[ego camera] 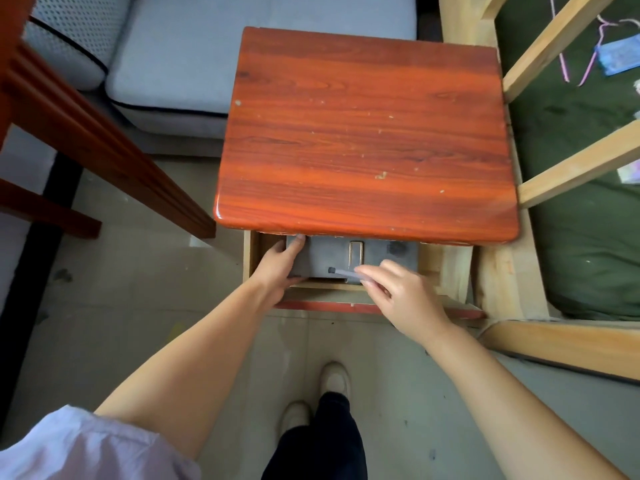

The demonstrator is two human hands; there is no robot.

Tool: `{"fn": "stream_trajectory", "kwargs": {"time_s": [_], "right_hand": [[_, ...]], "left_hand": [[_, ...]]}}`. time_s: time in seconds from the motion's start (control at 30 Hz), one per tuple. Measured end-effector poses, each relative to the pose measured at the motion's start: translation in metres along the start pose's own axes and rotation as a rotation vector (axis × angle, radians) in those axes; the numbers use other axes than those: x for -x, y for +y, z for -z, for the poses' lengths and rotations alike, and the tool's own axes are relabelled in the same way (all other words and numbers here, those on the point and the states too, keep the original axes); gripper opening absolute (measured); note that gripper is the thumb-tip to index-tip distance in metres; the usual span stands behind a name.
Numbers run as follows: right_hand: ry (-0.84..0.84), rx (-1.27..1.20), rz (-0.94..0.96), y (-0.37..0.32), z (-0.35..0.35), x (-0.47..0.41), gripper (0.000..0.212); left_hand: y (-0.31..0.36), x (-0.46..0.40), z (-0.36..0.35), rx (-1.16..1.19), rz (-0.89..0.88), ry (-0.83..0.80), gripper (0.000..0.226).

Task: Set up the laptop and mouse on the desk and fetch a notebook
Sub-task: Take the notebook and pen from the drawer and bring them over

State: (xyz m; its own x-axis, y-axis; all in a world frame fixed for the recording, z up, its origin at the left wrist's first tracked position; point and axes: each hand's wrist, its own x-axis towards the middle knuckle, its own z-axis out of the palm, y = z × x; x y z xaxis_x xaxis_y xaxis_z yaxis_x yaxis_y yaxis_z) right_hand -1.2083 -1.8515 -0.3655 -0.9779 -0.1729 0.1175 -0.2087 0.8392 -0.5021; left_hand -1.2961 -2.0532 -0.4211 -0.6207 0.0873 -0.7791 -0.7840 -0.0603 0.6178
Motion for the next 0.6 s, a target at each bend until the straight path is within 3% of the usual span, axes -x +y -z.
{"fn": "stream_trajectory", "kwargs": {"time_s": [0.2, 0.37, 0.5, 0.6], "right_hand": [[0.18, -0.005, -0.078, -0.022, 0.02, 0.054, 0.023], [0.316, -0.16, -0.24, -0.036, 0.042, 0.079, 0.029], [0.516, -0.36, -0.635, -0.044, 0.06, 0.09, 0.046], [0.558, -0.495, -0.943, -0.039, 0.057, 0.099, 0.048]], "left_hand": [[0.0, 0.041, -0.012, 0.135, -0.003, -0.083, 0.01], [-0.012, 0.097, 0.018, 0.041, -0.001, -0.197, 0.02], [-0.008, 0.147, 0.056, -0.175, -0.032, -0.396, 0.027], [0.012, 0.168, 0.084, -0.538, -0.15, -0.558, 0.034]]}}
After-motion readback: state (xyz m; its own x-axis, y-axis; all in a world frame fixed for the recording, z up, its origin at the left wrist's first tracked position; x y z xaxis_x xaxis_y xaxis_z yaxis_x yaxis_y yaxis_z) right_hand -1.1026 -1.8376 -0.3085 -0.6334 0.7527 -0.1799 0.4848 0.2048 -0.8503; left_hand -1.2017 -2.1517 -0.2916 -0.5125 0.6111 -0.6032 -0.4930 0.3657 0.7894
